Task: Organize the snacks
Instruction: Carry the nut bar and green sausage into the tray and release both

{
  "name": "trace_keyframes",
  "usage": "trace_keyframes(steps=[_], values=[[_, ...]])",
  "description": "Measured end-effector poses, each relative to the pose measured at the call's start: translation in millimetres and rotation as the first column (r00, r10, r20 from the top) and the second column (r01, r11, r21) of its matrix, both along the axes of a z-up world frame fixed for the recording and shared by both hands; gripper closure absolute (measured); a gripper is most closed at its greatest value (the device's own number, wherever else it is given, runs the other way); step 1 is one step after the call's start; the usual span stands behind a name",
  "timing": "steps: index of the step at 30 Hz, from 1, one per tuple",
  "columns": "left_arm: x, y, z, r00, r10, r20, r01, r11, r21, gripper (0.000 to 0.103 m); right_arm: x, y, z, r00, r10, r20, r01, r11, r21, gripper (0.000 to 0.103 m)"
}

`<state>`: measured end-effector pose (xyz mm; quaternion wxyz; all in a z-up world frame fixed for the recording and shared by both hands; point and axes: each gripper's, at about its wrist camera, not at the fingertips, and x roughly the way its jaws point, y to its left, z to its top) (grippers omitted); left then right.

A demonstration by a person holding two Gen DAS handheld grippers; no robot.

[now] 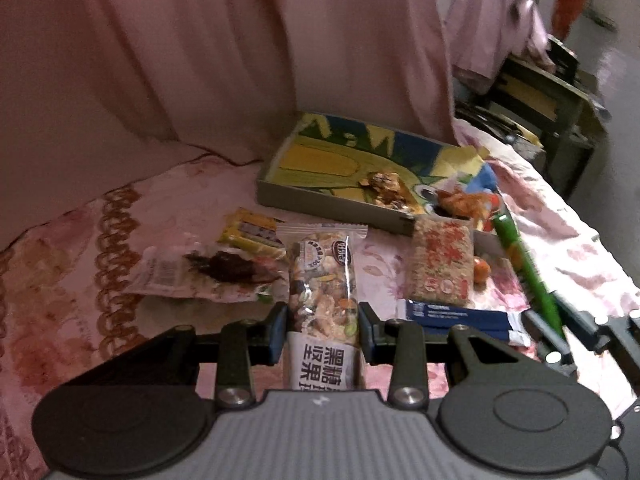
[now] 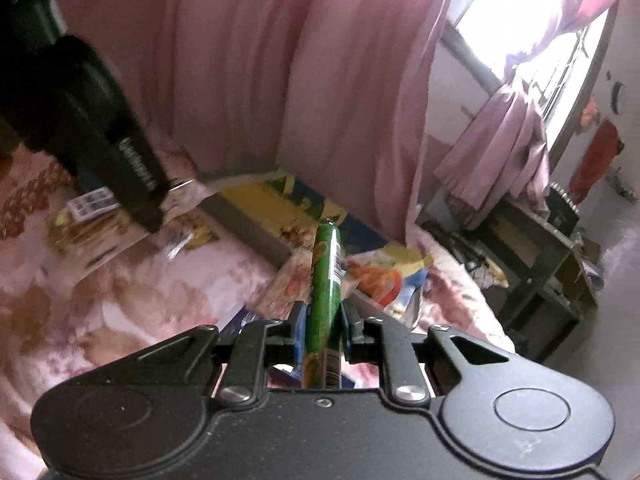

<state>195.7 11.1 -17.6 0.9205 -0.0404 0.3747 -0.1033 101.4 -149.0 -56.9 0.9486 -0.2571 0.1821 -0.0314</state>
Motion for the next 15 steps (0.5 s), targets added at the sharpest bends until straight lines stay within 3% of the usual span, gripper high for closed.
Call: trace_keyframes(steps=[9,15], values=[[1,-8,28,0.996,0.056,0.064,-0.058,0.998,0.022,0.063,-1,-12,32,0.991,0.039,0.128,-0.038,0.999,-0.011,0.084],[20,-28,44,0.995,0.040,0.095,-0.043,0.999,0.029,0.063,19,-28,48,0.986,0.027,0.166,-0.029,1.000,0.011,0.084]])
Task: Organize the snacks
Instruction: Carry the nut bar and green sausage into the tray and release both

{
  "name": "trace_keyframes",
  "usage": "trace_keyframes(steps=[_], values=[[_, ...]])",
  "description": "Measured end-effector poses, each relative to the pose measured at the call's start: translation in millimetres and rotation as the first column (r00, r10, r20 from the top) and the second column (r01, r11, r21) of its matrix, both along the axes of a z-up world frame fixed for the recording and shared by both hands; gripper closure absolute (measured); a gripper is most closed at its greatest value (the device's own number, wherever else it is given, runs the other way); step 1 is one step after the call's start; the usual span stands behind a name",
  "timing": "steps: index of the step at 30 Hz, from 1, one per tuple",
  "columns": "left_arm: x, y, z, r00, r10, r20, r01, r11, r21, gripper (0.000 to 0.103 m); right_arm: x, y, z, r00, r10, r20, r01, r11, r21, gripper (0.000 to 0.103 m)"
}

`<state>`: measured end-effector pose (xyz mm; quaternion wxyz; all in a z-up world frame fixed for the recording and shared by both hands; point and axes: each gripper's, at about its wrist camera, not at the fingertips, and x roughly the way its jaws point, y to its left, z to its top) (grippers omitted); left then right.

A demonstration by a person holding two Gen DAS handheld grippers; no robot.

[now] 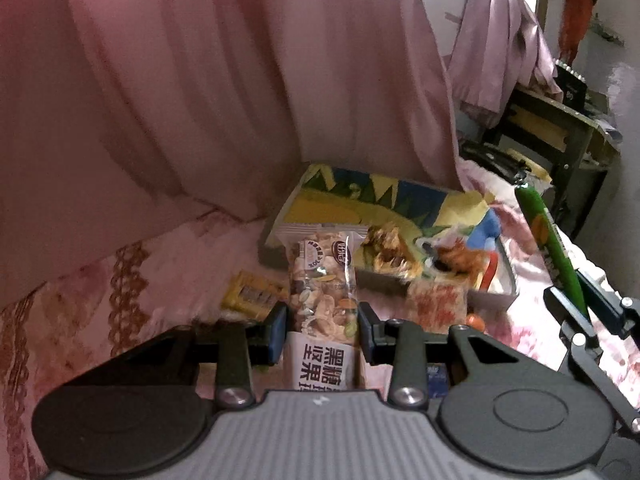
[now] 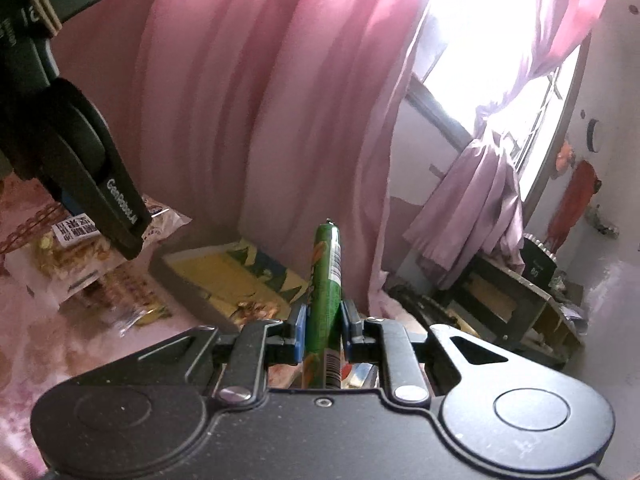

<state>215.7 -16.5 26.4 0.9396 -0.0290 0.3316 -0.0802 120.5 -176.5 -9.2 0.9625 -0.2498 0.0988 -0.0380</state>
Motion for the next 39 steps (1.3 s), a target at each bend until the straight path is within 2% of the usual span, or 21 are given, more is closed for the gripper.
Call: trace_keyframes(steps=[9,15,22,25,33,39], values=[[61,-37,17,0.999,-0.012,0.032,0.012,1.000,-0.001,0.063,54,-19,7,0.999,-0.019,0.036,0.018,1.000,0.015,0.084],[112,-62,13,0.999,-0.018,0.039,0.018,1.000,0.016,0.063,108,-32,-12,0.998,-0.055,0.027,0.054,0.998,0.027,0.084],[170,-105,-12,0.999,-0.038,0.032,0.036,0.998,0.045,0.063,175,-57,-41,0.982,-0.182,-0.055,0.188,0.971,0.148,0.084],[189,-123,-23,0.998,-0.065,0.016,0.064,0.997,0.044,0.063,194,-68,-54,0.971,-0.223,-0.082,0.234,0.961,0.149,0.084],[218,-164,-54,0.991,-0.125,-0.038,0.127,0.991,0.047,0.063,224,-93,-74,0.948,-0.247,-0.200,0.291,0.928,0.231,0.084],[224,-174,-78,0.988,-0.138,-0.073,0.144,0.985,0.090,0.063,230,-106,-81,0.937,-0.243,-0.250,0.317,0.893,0.319,0.084]])
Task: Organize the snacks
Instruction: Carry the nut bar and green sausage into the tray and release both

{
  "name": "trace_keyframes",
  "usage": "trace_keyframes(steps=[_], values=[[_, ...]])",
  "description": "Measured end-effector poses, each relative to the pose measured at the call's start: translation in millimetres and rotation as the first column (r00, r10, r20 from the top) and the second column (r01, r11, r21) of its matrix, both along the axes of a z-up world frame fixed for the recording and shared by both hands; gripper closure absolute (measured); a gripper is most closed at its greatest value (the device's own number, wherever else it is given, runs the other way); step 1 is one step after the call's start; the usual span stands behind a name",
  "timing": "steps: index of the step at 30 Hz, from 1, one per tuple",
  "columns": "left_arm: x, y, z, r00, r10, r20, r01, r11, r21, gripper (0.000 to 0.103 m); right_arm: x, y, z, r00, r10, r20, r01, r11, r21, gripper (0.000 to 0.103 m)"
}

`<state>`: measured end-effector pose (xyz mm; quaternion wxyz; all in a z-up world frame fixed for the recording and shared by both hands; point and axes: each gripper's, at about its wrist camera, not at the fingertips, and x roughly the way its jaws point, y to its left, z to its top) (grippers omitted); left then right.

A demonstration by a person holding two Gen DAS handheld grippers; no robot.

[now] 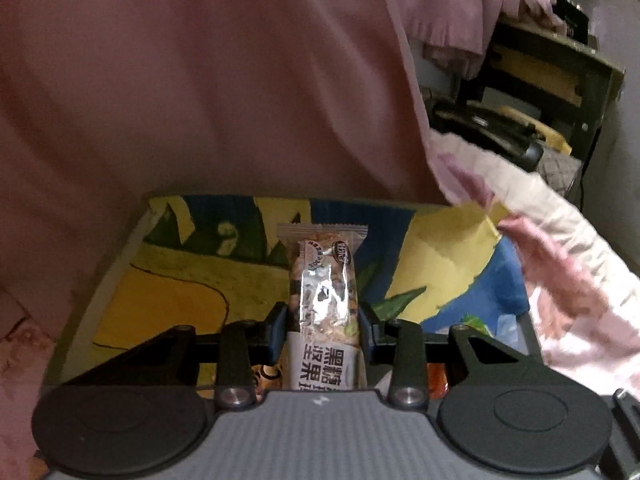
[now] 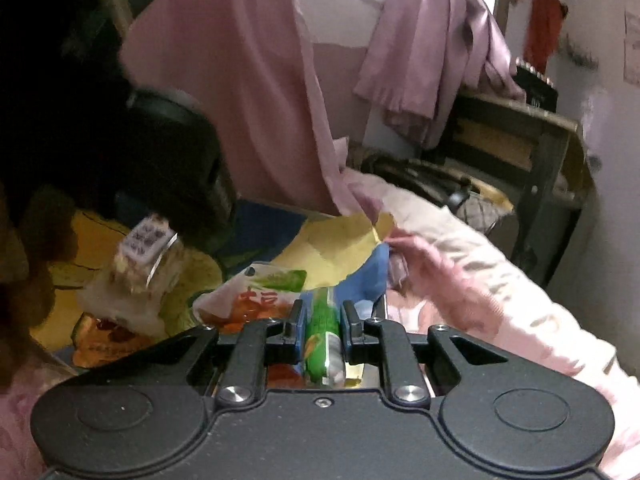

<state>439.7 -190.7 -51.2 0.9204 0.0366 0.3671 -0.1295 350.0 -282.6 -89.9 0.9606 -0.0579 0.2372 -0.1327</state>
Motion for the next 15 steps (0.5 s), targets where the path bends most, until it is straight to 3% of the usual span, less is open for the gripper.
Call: trace_keyframes(steps=[7,15], values=[[6,-5,-14,0.998,0.038,-0.043,-0.038,0.999,-0.013,0.063,2,-15,4,1.000,-0.014,-0.009,0.015,0.992,0.122,0.084],[4,-18,-23,0.998,0.041,-0.055,-0.040,0.999,0.034,0.063,-2,-20,9,1.000,-0.009,0.000,0.008,0.984,0.181,0.079]])
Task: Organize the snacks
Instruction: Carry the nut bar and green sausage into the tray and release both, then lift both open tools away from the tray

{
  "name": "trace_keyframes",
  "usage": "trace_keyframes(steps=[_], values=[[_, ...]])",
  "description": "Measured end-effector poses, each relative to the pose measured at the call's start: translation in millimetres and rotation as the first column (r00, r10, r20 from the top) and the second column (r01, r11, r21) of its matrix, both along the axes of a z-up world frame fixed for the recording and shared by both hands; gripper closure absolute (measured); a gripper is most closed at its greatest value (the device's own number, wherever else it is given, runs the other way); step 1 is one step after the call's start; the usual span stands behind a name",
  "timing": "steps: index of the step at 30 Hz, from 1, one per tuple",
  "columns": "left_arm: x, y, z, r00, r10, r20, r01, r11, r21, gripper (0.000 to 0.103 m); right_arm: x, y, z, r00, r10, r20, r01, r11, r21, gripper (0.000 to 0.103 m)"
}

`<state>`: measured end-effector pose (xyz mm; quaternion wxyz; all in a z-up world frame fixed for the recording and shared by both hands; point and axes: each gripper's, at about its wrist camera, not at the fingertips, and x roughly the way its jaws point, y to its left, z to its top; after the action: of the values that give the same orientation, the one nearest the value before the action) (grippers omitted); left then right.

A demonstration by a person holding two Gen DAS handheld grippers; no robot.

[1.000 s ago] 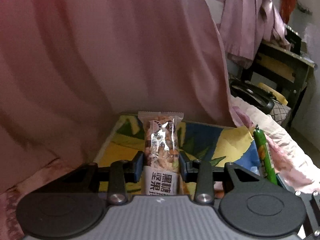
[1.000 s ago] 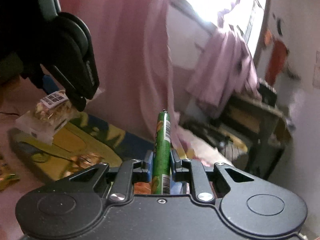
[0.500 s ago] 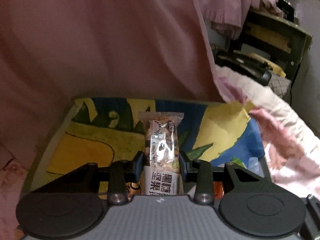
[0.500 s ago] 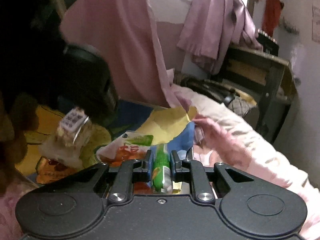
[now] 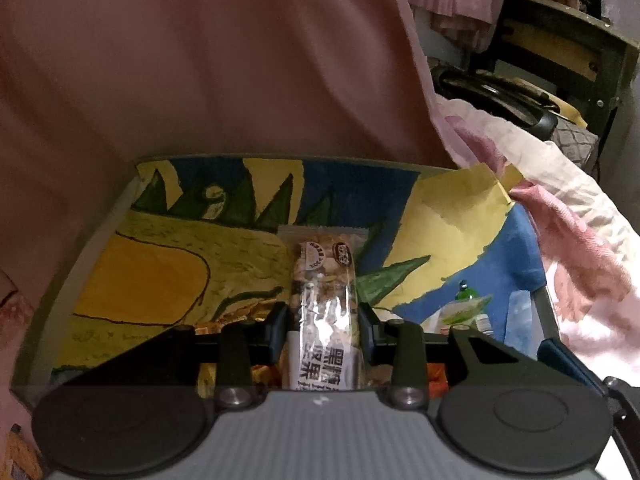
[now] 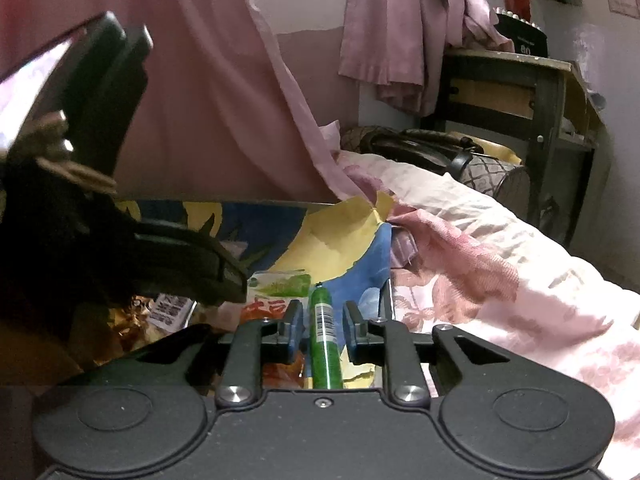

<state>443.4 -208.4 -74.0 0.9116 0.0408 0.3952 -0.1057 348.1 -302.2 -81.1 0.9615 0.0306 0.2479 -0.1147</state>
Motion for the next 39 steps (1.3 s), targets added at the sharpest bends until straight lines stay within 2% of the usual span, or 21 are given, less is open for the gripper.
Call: trace_keyframes(steps=[5,10,13,15,21,24,29,32,39], values=[[1,3,2,1.000,0.023,-0.016,-0.024,0.999,-0.036,0.060,-3,-3,3,1.000,-0.002,0.012,0.001,1.000,0.021,0.065],[-4,6,10,0.999,0.041,0.003,-0.041,0.998,-0.052,0.034,-7,-4,9,0.999,-0.001,0.035,0.000,0.999,0.036,0.048],[-9,10,19,0.998,0.054,0.025,-0.053,0.997,-0.058,0.022,-13,-4,14,0.998,-0.001,0.057,-0.002,0.999,0.042,0.038],[-13,14,25,0.997,0.069,0.039,-0.066,0.995,-0.070,0.017,-18,-3,19,0.997,0.006,0.081,-0.010,0.999,0.048,0.030],[-30,32,50,0.988,0.117,0.104,-0.106,0.989,-0.101,0.006,-36,-2,34,0.989,0.024,0.149,-0.031,0.998,0.047,0.016],[-43,42,62,0.981,0.127,0.145,-0.112,0.987,-0.112,0.004,-44,-3,43,0.984,0.026,0.176,-0.036,0.998,0.053,0.010],[-69,62,78,0.964,0.170,0.204,-0.145,0.980,-0.134,0.001,-59,-5,54,0.979,0.021,0.203,-0.040,0.995,0.091,0.007],[-87,77,83,0.954,0.201,0.221,-0.169,0.973,-0.157,0.001,-70,-3,59,0.977,0.026,0.210,-0.047,0.994,0.099,0.003],[-133,108,92,0.936,0.244,0.253,-0.195,0.959,-0.204,0.001,-103,8,69,0.971,0.039,0.235,-0.065,0.993,0.104,0.001]])
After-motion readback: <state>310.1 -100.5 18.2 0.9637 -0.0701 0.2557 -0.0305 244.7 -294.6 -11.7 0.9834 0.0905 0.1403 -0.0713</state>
